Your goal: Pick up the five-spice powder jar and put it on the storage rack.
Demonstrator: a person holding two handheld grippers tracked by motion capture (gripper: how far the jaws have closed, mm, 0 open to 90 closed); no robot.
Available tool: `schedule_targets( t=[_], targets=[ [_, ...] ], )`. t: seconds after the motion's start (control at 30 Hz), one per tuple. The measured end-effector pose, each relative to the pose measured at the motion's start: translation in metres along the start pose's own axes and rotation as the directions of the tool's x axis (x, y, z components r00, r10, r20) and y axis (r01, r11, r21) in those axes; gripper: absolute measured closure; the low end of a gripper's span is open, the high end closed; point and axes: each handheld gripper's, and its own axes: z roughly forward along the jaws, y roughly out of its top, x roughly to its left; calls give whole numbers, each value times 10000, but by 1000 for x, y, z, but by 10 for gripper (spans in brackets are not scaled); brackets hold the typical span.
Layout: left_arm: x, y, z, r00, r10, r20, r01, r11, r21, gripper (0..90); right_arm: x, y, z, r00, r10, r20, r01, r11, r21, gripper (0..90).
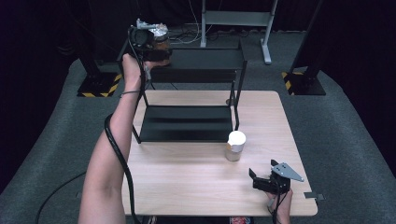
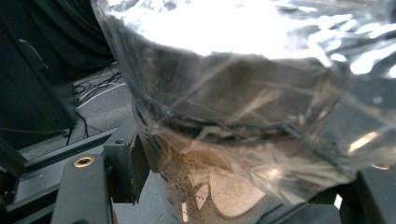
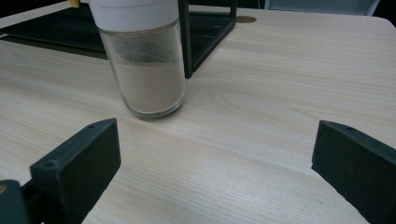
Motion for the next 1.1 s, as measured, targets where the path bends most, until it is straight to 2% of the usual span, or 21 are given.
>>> schedule_targets(
  t=[0.27, 0.37, 0.43, 0.6, 0.8, 1.1],
  targets=[
    [0, 8, 15, 9998, 24, 213, -33, 9991, 425, 302, 0, 0, 0, 10000, 5, -14, -5, 10000, -8, 3],
    [5, 7, 19, 9984, -355, 441, 335, 9984, 451, 302, 0, 0, 0, 10000, 0, -21, 0, 10000, -18, 3],
    [5, 8, 22, 9986, -392, 363, 371, 9977, 564, 302, -1, -1, 0, 10000, 7, -25, -7, 10000, -58, 2],
    [13, 5, 25, 9951, -794, 581, 765, 9958, 499, 301, -1, -2, -1, 10000, 40, -53, -40, 10000, -91, 2],
    [13, 1, 28, 9951, -802, 582, 784, 9964, 326, 301, -1, -2, -1, 10000, 38, -51, -38, 9999, -104, 3],
    [15, 3, 29, 9951, -761, 632, 738, 9965, 388, 301, -1, -2, -1, 10000, 30, -57, -31, 10000, -83, 2]
  ],
)
